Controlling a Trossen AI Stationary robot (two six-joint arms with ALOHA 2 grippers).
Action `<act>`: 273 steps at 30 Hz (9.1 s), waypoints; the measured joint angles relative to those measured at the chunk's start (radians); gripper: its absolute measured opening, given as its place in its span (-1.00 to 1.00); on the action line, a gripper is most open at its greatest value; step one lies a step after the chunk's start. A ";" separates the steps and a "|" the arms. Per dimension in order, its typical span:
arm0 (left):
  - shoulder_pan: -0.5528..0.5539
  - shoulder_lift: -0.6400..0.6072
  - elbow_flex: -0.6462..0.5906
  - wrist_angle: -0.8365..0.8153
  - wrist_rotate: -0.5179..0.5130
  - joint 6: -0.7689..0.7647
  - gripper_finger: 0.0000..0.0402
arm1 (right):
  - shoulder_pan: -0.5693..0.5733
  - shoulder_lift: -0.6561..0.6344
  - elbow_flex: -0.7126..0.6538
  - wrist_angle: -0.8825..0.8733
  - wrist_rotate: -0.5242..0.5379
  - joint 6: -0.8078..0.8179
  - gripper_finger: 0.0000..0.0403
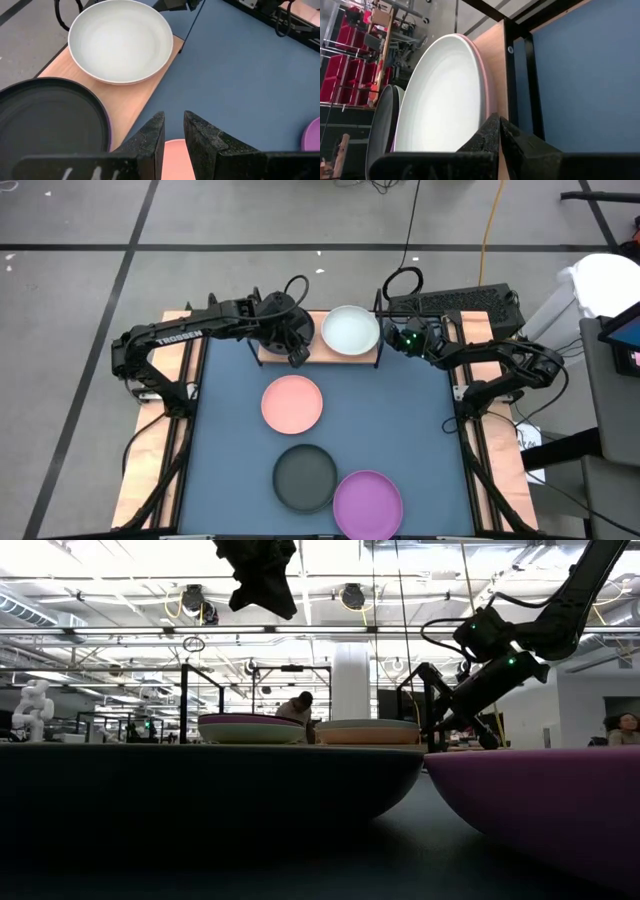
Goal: Place and stack plates onto a shelf
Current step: Adjust the white plate on the shelf, then stack the pink plate on top of the gray plate
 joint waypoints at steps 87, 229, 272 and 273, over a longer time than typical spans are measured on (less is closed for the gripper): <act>-0.366 -0.009 0.001 -0.180 -0.273 -0.307 -0.62 | 0.264 -0.332 0.000 -0.366 0.059 -0.067 -1.00; -0.993 -0.203 -0.428 -0.344 -0.418 -1.179 -0.62 | 0.648 -0.180 0.735 -0.922 0.405 0.186 -1.00; -0.983 -0.203 -0.428 -0.335 -0.418 -1.161 -0.62 | 0.291 0.119 1.007 -1.144 0.264 -0.219 -0.99; -0.983 -0.203 -0.428 -0.335 -0.418 -1.165 -0.62 | 0.291 0.121 1.007 -1.140 0.264 -0.222 -0.99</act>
